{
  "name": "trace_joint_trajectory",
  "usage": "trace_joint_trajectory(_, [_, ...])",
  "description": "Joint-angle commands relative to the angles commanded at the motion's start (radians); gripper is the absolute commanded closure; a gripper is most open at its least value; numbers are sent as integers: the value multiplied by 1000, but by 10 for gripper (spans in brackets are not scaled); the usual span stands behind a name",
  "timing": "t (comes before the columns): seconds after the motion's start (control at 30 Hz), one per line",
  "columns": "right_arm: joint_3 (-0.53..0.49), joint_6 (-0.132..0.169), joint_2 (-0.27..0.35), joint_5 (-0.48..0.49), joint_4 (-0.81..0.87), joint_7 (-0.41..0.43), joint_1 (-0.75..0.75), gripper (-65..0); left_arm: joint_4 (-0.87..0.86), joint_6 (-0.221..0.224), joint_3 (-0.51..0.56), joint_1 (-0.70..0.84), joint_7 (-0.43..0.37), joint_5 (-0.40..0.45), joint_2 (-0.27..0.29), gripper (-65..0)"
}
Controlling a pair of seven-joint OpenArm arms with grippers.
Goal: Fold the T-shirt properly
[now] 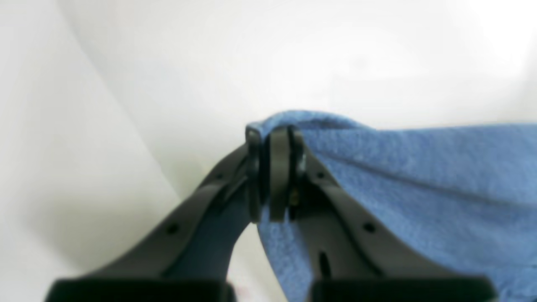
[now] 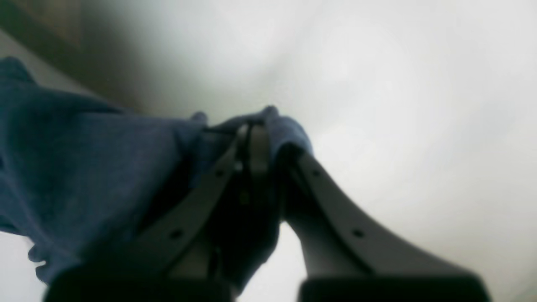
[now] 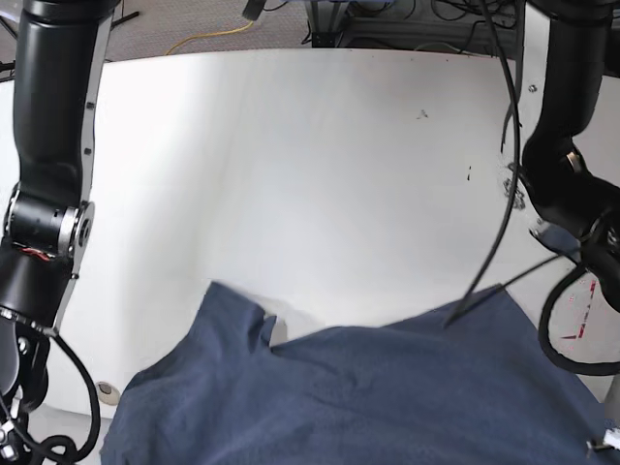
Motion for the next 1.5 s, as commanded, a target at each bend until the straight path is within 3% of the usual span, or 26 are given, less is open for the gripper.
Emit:
trace_joint_trajectory(0.1, [-5,3,0,2,11,-43,0,0,-3,-29,5,-6,3,-23,-11,-4])
trace_joint_trajectory(0.27, [29,24,2,-2,95,-107,-8,0,17,-38,3,15,64,-35,-49,-4])
trace_joint_trajectory(0.5, [169,24,2,2,318,-190,-292,0,89,-35,-2,203,84,-149,-54,-4])
trace_joint_trajectory(0.7, [275,24,-9,2,466,-199,-576,0,157,-37,-5,413,95,-170,-51,-4])
trace_joint_trajectory(0.9, [364,24,-58,3,582,-199,-803,0,201,-38,-20,621,92,-173,-46,0])
trace_joint_trajectory(1.17, [446,24,-126,3,701,-227,-1062,0,207,-86,-158,879,92,-265,-32,0])
trace_joint_trajectory(1.5, [557,24,-247,3,713,-236,-1338,0,207,-87,-222,1234,92,-279,-26,0])
